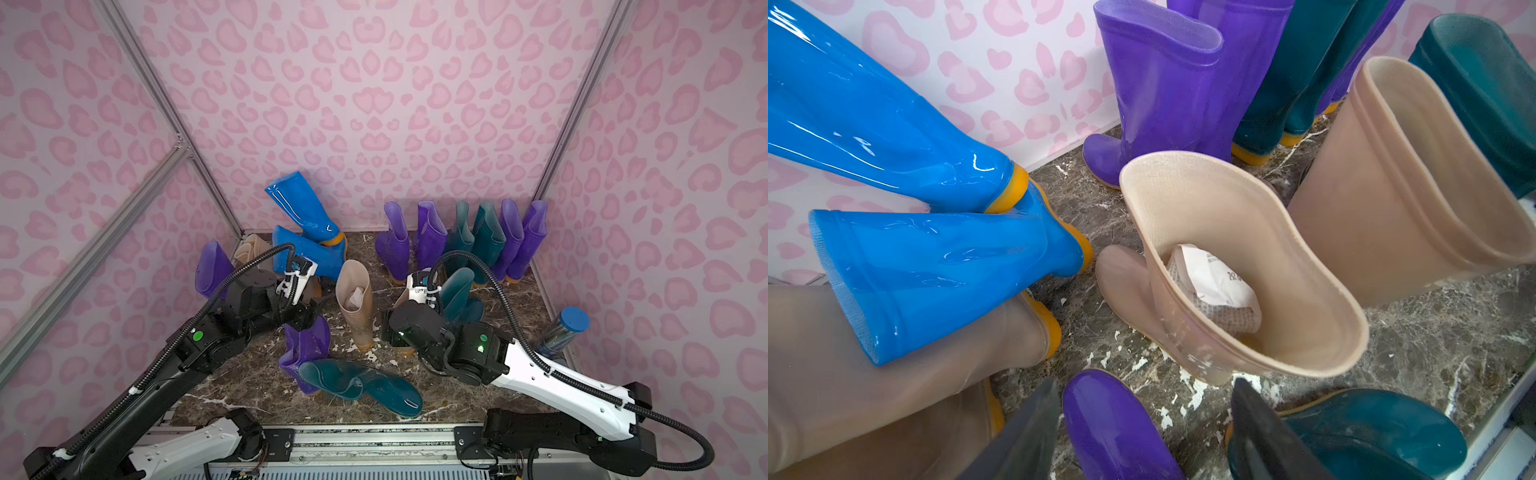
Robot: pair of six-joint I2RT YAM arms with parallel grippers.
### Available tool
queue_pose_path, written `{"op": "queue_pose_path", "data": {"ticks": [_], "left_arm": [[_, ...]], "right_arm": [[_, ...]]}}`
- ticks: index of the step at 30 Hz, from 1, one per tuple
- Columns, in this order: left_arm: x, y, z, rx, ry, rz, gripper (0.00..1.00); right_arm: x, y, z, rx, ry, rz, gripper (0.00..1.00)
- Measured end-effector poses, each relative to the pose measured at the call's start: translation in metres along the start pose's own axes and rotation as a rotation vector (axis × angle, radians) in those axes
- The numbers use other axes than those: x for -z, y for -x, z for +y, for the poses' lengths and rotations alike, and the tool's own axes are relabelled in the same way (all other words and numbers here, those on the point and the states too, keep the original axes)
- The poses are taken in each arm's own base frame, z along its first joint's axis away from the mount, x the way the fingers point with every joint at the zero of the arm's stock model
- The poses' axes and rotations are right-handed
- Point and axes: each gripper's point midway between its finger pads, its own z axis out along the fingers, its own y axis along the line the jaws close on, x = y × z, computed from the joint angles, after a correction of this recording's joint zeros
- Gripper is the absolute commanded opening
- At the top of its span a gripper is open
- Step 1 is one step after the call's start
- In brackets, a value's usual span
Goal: Match and arrange rain boots in pairs
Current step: Pair a pair of rain boots at the center of the board.
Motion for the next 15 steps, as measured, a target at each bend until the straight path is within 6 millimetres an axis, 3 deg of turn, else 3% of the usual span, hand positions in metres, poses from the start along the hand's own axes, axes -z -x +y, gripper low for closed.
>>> {"op": "queue_pose_path", "data": {"ticks": [4, 8, 15], "left_arm": [[0.0, 0.001, -0.001, 0.01, -0.005, -0.005, 0.66], [0.0, 0.002, -0.002, 0.019, -0.012, -0.009, 0.66], [-0.003, 0.001, -0.006, 0.026, -0.035, -0.004, 0.65]], "right_arm": [[-0.008, -0.008, -0.015, -0.012, -0.042, 0.018, 0.81], [-0.021, 0.001, -0.032, -0.044, -0.082, 0.006, 0.83], [-0.034, 0.012, -0.02, -0.016, -0.044, 0.006, 0.86]]}}
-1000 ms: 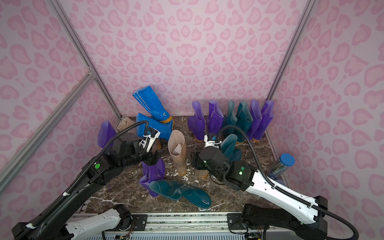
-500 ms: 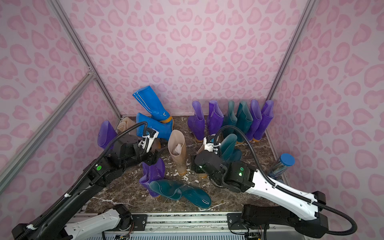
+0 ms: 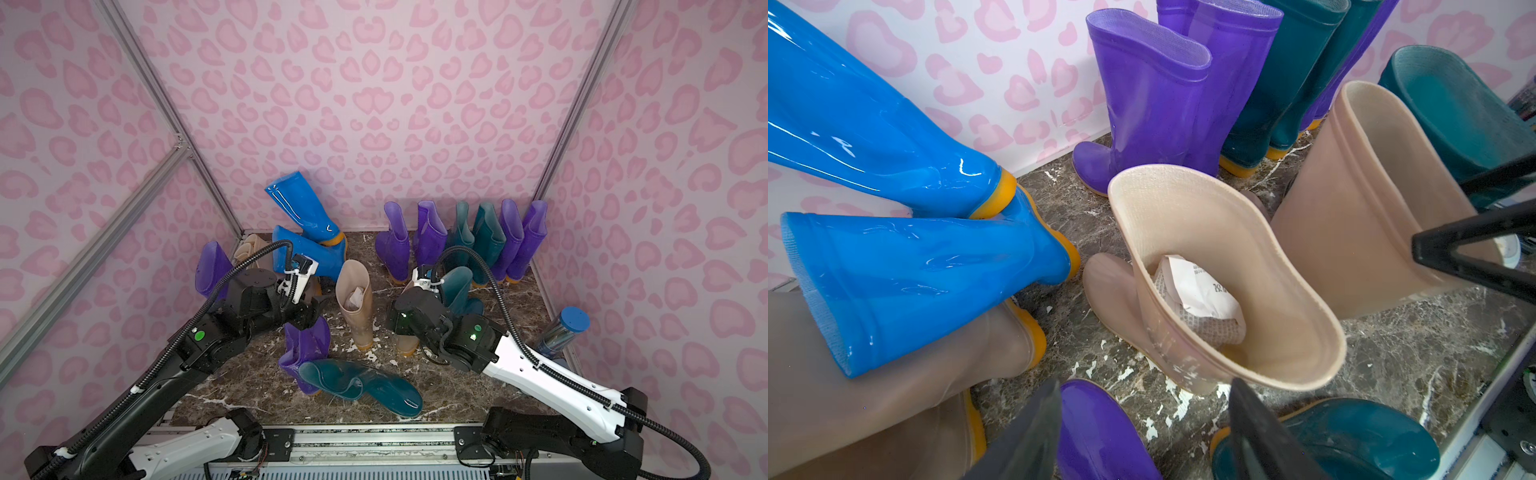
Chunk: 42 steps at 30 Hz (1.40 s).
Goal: Match and arrange rain boots in pairs
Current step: Pair a pair of rain boots at the center of the board.
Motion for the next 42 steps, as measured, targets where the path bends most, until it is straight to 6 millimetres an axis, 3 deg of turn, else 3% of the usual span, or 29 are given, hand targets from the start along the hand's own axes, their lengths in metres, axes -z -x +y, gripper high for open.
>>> {"op": "queue_pose_path", "data": {"ticks": [2, 4, 8, 11, 16, 18, 22, 28, 32, 42], "left_arm": [[0.0, 0.0, 0.0, 0.0, -0.003, 0.001, 0.65], [0.0, 0.0, 0.0, 0.0, -0.003, 0.001, 0.64], [-0.001, -0.001, -0.002, 0.0, -0.009, 0.003, 0.63], [-0.002, -0.001, -0.002, 0.0, -0.011, 0.005, 0.63], [-0.003, -0.001, -0.003, 0.0, -0.018, 0.008, 0.62], [-0.003, -0.002, -0.003, 0.0, -0.018, 0.009, 0.62], [-0.003, -0.002, -0.003, -0.001, -0.018, 0.009, 0.62], [-0.004, -0.002, -0.003, -0.001, -0.018, 0.013, 0.62], [-0.004, -0.002, -0.003, -0.001, -0.018, 0.014, 0.62], [-0.01, -0.006, -0.004, -0.002, -0.017, 0.027, 0.62]], "right_arm": [[-0.003, 0.001, 0.0, 0.009, -0.006, 0.002, 0.89], [-0.007, 0.005, -0.002, 0.006, -0.017, -0.004, 0.99], [-0.017, 0.01, -0.01, 0.021, -0.053, -0.005, 0.93], [-0.022, 0.01, -0.014, 0.046, -0.081, -0.004, 0.7], [-0.022, 0.01, -0.015, 0.068, -0.085, -0.002, 0.15], [-0.022, 0.011, -0.015, 0.084, -0.084, -0.001, 0.0], [-0.02, 0.014, -0.004, 0.146, -0.054, 0.017, 0.0], [-0.013, 0.022, 0.031, 0.226, 0.046, 0.054, 0.0], [-0.007, 0.024, 0.044, 0.253, 0.105, 0.069, 0.0], [-0.033, 0.034, 0.03, 0.414, 0.093, 0.117, 0.0]]}}
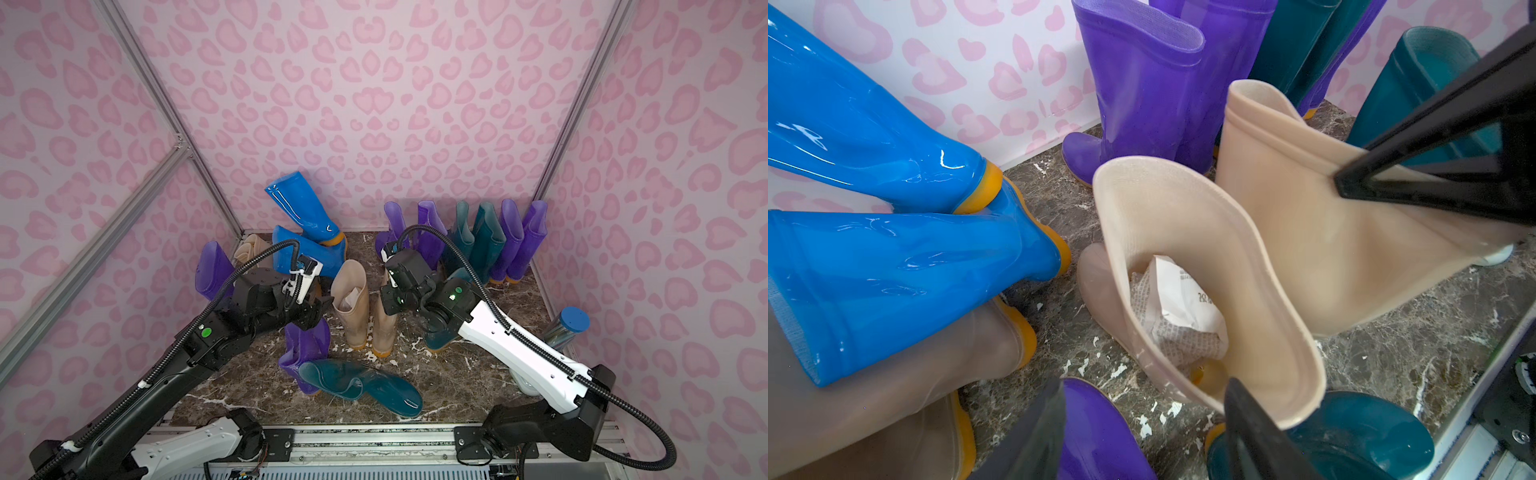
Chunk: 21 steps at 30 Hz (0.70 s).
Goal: Match and arrange rain boots in pairs
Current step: Pair a pair of rain boots at the center of the board.
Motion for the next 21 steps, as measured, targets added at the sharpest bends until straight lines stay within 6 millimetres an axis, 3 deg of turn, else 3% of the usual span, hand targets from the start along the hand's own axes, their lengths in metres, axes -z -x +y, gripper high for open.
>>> {"op": "queue_pose_path", "data": {"ticks": [4, 13, 21], "left_arm": [[-0.002, -0.001, 0.002, -0.001, 0.011, 0.007, 0.62], [0.002, -0.001, 0.003, -0.012, 0.016, -0.004, 0.62], [0.004, 0.001, 0.001, -0.02, 0.006, -0.017, 0.62]], "right_arm": [[-0.005, 0.006, -0.002, 0.056, 0.014, 0.0, 0.0], [-0.012, 0.022, 0.014, 0.1, 0.091, -0.028, 0.0], [-0.031, 0.001, 0.015, 0.12, 0.106, 0.015, 0.0]]}}
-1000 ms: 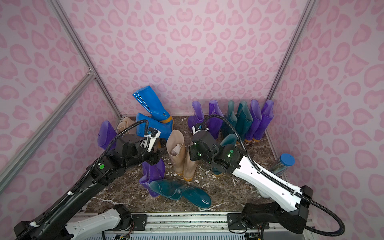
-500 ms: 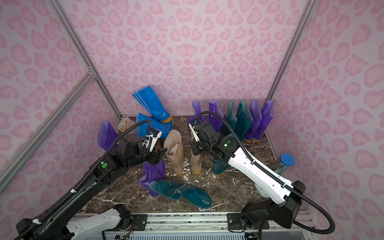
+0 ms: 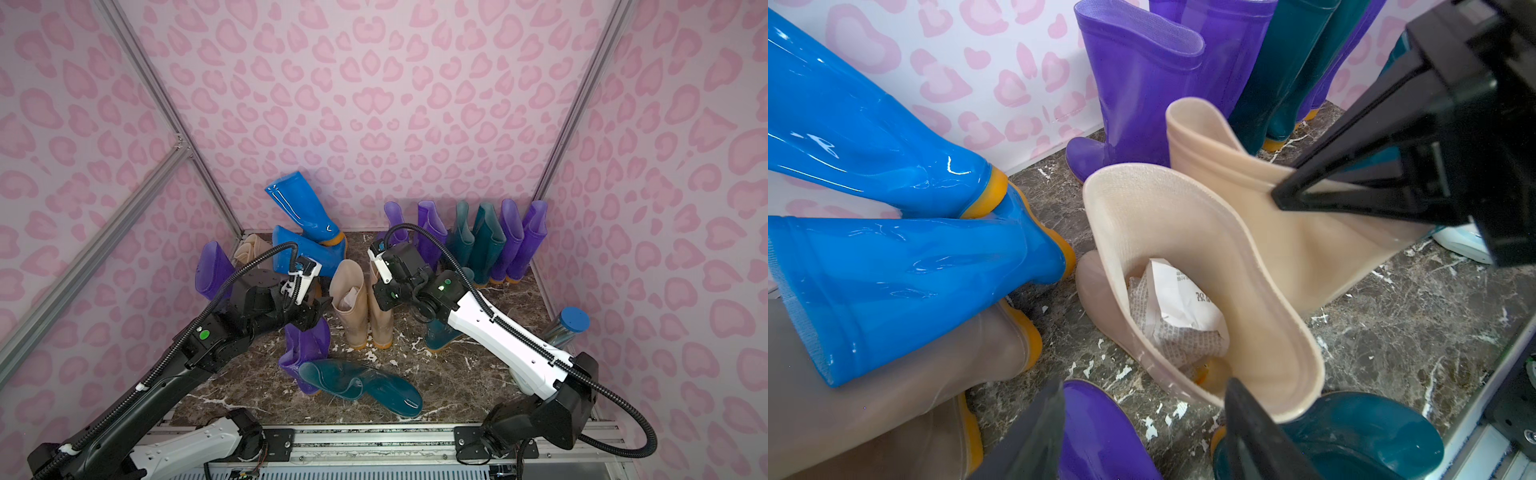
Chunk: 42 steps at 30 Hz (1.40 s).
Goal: Match and arrange rain boots in pairs
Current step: Pair a pair of rain boots at the center of the board.
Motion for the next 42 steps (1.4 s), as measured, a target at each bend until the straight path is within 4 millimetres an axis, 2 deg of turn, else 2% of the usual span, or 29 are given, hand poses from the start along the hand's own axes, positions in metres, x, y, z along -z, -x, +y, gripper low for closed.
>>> {"op": "queue_pose_path", "data": {"ticks": [2, 3, 5, 8, 10, 15, 17, 19, 22, 24, 28, 30, 34, 37, 42], "left_arm": [[-0.001, 0.0, -0.002, -0.001, -0.011, 0.002, 0.62], [-0.001, -0.001, -0.003, -0.001, -0.017, 0.004, 0.63], [-0.001, -0.001, -0.004, -0.001, -0.022, 0.005, 0.64], [0.002, 0.006, 0.003, 0.002, 0.015, 0.006, 0.63], [0.009, 0.015, 0.007, 0.011, 0.035, -0.005, 0.64], [0.034, 0.036, -0.001, 0.019, -0.012, -0.035, 0.63], [0.041, 0.038, -0.011, 0.006, -0.052, -0.018, 0.63], [0.045, 0.034, -0.031, -0.04, -0.116, 0.027, 0.62], [0.049, 0.018, -0.07, -0.159, -0.219, 0.124, 0.62], [0.057, 0.005, -0.094, -0.263, -0.271, 0.189, 0.62], [0.078, -0.024, -0.129, -0.477, -0.317, 0.315, 0.65], [0.092, -0.031, -0.134, -0.529, -0.333, 0.342, 0.67], [0.114, -0.046, -0.135, -0.565, -0.362, 0.409, 0.69], [0.113, -0.071, -0.144, -0.626, -0.382, 0.515, 0.69], [0.094, -0.102, -0.153, -0.684, -0.36, 0.645, 0.67]], "right_arm": [[-0.003, -0.001, 0.001, 0.003, 0.002, -0.006, 0.01], [-0.004, -0.002, 0.0, 0.004, 0.001, -0.009, 0.09], [-0.004, -0.002, -0.002, -0.002, -0.002, -0.017, 0.33], [0.003, 0.005, -0.001, -0.005, -0.001, -0.047, 0.37], [0.015, 0.015, -0.003, -0.024, -0.011, -0.086, 0.49], [0.055, 0.038, -0.024, -0.09, -0.117, -0.21, 0.54], [0.069, 0.041, -0.042, -0.139, -0.178, -0.25, 0.56], [0.083, 0.036, -0.07, -0.204, -0.248, -0.289, 0.57], [0.094, 0.013, -0.117, -0.308, -0.355, -0.29, 0.57], [0.1, 0.001, -0.14, -0.361, -0.402, -0.293, 0.58], [0.113, -0.013, -0.165, -0.437, -0.413, -0.318, 0.6], [0.114, -0.017, -0.172, -0.46, -0.415, -0.322, 0.61], [0.112, -0.02, -0.173, -0.469, -0.379, -0.324, 0.63], [0.116, -0.021, -0.18, -0.476, -0.389, -0.34, 0.64], [0.114, -0.026, -0.185, -0.488, -0.375, -0.337, 0.65]]}}
